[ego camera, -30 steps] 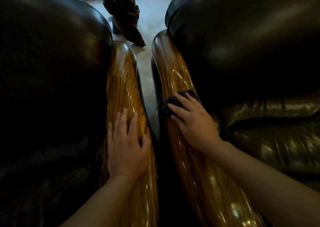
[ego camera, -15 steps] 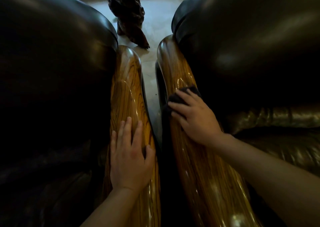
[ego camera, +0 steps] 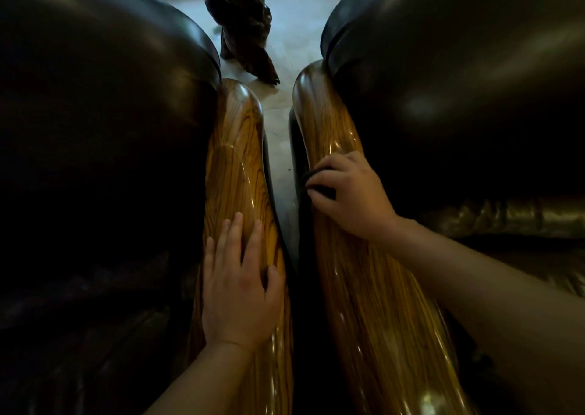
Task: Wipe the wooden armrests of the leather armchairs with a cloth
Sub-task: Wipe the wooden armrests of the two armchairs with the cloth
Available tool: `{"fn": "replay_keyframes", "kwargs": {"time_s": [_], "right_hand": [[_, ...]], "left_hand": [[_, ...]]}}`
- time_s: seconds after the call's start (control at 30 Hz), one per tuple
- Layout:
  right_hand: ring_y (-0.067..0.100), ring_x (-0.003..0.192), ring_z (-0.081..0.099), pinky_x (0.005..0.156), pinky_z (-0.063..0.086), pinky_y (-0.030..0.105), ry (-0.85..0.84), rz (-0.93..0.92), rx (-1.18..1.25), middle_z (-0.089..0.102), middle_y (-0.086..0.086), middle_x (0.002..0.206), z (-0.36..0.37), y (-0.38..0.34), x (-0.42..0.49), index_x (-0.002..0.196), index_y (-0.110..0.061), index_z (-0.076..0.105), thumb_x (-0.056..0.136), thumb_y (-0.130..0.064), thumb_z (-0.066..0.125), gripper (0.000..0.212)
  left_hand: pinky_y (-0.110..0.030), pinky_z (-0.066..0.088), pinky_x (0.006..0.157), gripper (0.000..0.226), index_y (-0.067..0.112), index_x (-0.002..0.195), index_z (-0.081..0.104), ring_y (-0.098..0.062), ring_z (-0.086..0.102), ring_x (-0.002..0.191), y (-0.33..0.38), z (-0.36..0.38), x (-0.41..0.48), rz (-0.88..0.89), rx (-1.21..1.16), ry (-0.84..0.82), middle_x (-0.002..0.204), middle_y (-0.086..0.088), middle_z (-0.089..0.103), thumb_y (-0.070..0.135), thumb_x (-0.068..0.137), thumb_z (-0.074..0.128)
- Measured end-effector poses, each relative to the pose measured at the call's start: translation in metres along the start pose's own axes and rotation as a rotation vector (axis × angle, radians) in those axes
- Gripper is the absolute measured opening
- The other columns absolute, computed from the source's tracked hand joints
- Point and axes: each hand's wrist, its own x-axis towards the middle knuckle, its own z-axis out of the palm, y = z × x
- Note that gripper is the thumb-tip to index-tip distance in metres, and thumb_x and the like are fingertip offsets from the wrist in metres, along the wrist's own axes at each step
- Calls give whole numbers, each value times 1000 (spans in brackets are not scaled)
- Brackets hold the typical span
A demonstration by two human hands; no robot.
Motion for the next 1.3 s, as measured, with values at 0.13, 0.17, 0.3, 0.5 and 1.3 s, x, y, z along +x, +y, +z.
{"fn": "replay_keyframes", "kwargs": {"time_s": [0.13, 0.17, 0.3, 0.5, 1.3], "right_hand": [[15, 114, 56, 100, 48, 44, 84, 405, 660, 55, -4, 126, -33, 13, 28, 115, -31, 68, 93, -32, 58, 24], [18, 124, 50, 107, 42, 47, 41, 401, 554, 51, -4, 135, -32, 18, 29, 119, -33, 67, 94, -35, 57, 27], [25, 151, 8, 121, 8, 51, -163, 158, -127, 15, -2, 164, -3, 37, 11, 146, -35, 41, 98, -49, 43, 50], [31, 150, 14, 121, 12, 48, -93, 214, -170, 23, 4, 162, 1, 48, 68, 144, -29, 47, 97, -48, 48, 51], [27, 152, 13, 118, 15, 58, -231, -400, -194, 22, 3, 164, 10, -2, -213, 137, -30, 54, 88, -51, 60, 54]], "left_hand": [[-45, 7, 123, 66, 27, 155, 24, -16, 5, 153, -1, 1, 0, 1, -11, 2, 165, -4, 16, 43, 92, 35], [-45, 7, 124, 66, 27, 155, 24, -16, 5, 153, 0, 1, 0, 1, -9, 4, 165, -4, 16, 43, 92, 35], [-46, 9, 123, 66, 29, 155, 22, -16, 5, 153, -2, 3, -1, 5, -4, 10, 165, -4, 16, 42, 92, 36], [-47, 10, 123, 64, 28, 154, 21, -17, 7, 153, -4, 4, -1, 18, 6, 22, 164, -4, 17, 41, 93, 36], [-42, 5, 121, 63, 28, 154, 23, -20, 9, 151, 0, 6, -3, 7, 19, 47, 165, -5, 17, 47, 94, 32]]}}
